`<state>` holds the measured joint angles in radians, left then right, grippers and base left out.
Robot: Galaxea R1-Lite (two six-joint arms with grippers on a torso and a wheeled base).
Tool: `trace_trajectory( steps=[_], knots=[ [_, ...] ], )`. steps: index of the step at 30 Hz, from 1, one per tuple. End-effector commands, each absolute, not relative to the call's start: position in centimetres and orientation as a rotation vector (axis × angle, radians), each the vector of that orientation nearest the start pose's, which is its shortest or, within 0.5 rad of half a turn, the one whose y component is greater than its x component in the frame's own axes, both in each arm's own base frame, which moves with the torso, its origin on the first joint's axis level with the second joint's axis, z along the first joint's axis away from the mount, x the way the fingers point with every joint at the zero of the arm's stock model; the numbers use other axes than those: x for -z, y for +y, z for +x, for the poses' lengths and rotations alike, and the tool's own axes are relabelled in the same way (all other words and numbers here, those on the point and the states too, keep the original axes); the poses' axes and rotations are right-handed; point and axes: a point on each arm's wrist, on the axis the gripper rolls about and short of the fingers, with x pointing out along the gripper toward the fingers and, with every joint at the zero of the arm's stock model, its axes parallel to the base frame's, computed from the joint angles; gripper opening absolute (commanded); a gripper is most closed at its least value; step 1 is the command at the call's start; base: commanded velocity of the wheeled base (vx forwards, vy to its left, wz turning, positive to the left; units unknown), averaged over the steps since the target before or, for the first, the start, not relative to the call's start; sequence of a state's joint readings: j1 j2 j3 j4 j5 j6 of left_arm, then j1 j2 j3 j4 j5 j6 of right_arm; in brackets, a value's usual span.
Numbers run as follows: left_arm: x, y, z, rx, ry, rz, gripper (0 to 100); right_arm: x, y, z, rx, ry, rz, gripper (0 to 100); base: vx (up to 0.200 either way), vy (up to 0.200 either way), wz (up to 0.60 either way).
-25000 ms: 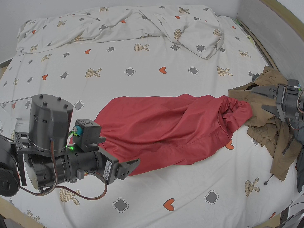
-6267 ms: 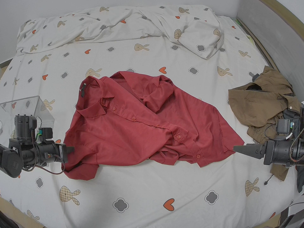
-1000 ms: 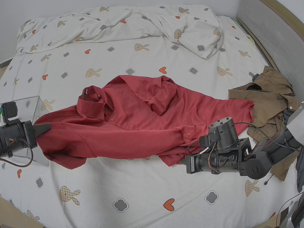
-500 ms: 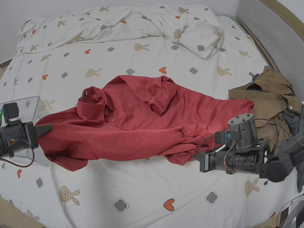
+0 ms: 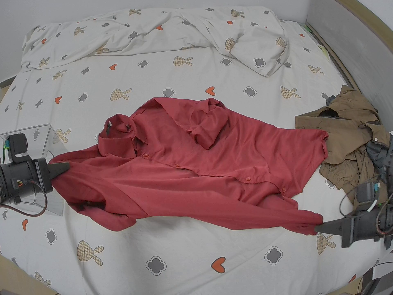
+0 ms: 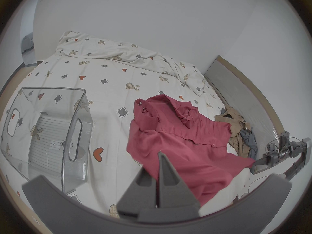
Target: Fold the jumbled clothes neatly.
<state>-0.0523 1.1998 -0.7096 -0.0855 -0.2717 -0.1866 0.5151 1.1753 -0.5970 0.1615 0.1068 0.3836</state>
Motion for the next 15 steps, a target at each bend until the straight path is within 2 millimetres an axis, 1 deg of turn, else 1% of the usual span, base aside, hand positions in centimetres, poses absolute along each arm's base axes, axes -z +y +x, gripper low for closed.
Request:
trace_trajectory(
  steps=[1,3,6,8,11,13,15],
  knots=[
    [-22.6,-1.2,17.2,0.228,0.424,-0.222,0,-19.3,4.4,9.1,-0.426,0.728,0.270,0,0.000,0.000,0.00],
    [-22.6,-1.1,17.0,0.208,0.423,-0.220,0,-19.2,4.5,9.2,-0.424,0.737,0.268,0,0.000,0.000,0.00],
    [-22.5,-1.0,16.2,0.193,0.447,-0.218,0,-18.7,5.0,10.0,-0.431,0.778,0.259,0,0.000,0.000,0.00],
    [-22.6,-1.0,15.7,0.191,0.457,-0.219,0,-18.7,5.1,10.0,-0.437,0.786,0.255,0,0.000,0.000,0.00],
    [-22.5,-1.0,14.9,0.194,0.476,-0.219,0,-17.9,5.4,9.6,-0.471,0.824,0.222,0,0.000,0.000,0.00],
    [-21.9,-1.2,14.5,0.206,0.512,-0.217,0,-16.8,5.8,8.9,-0.524,0.876,0.181,0,0.000,0.000,0.00],
    [-21.5,-1.3,14.4,0.211,0.530,-0.217,0,-16.4,6.0,8.6,-0.548,0.897,0.161,0,0.000,0.000,0.00]
  ],
)
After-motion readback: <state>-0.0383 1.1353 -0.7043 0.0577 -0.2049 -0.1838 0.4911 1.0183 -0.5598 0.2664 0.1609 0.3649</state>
